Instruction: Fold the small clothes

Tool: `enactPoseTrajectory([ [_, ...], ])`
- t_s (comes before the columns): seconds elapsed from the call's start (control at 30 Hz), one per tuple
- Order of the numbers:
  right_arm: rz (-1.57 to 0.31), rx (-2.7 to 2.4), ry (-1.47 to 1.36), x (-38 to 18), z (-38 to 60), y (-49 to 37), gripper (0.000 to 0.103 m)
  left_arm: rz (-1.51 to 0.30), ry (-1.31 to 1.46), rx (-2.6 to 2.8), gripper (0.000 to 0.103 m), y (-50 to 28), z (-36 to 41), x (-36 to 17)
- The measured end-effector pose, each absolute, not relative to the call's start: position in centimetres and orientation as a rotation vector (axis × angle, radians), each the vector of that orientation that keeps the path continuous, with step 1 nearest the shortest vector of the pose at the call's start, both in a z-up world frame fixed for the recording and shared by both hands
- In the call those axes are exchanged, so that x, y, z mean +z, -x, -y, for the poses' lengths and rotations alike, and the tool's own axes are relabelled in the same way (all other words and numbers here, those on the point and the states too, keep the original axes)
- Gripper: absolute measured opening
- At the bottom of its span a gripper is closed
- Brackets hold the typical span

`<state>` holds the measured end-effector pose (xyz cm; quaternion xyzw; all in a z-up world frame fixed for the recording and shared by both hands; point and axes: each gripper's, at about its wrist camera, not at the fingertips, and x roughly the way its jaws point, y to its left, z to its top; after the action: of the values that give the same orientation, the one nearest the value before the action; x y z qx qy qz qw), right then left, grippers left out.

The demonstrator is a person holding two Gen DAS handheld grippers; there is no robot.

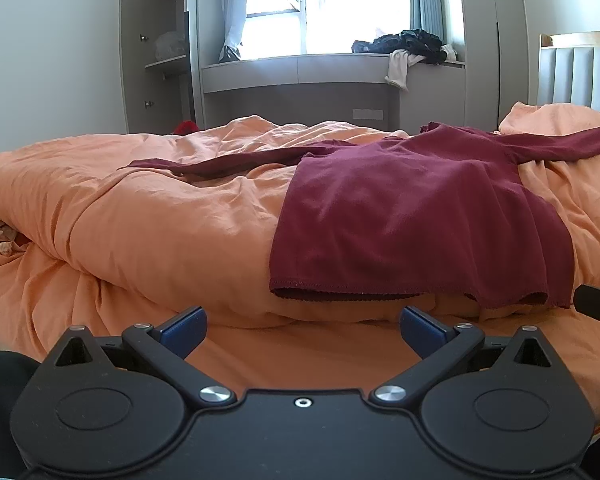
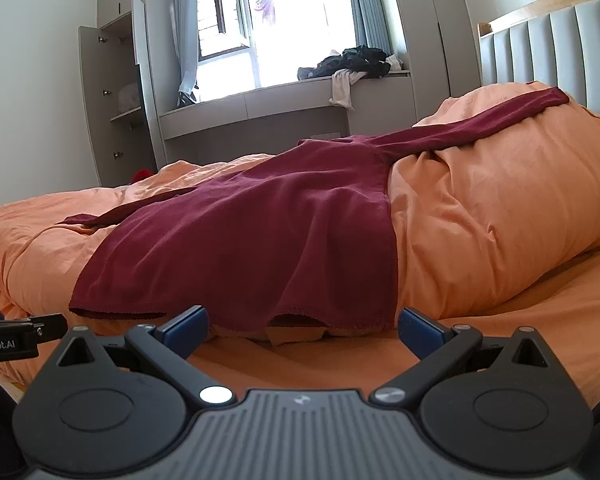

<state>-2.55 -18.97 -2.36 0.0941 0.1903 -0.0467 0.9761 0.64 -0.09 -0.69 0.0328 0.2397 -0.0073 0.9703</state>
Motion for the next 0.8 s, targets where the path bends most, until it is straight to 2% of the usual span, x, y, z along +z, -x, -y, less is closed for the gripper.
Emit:
enactPoseTrajectory([
  [0.37,-0.442,-0.162,-0.151,-2.2,19.0,1.0,0.103,-0.515,-0.079,-0.035,0.103,-2.4,0.5,-0.6],
  [0.47,-0.487,-0.231,-0.089,-1.5,19.2,-0.5,0.103,-0.504,-0.107,-0.038,0.103,-4.2,1.0,0.5],
  [0.8,-0.446,-0.324,0.006,1.7,21.7,-5.0,0.103,-0.454,-0.064,-0.075,0.103,-11.3,2.3,5.1],
])
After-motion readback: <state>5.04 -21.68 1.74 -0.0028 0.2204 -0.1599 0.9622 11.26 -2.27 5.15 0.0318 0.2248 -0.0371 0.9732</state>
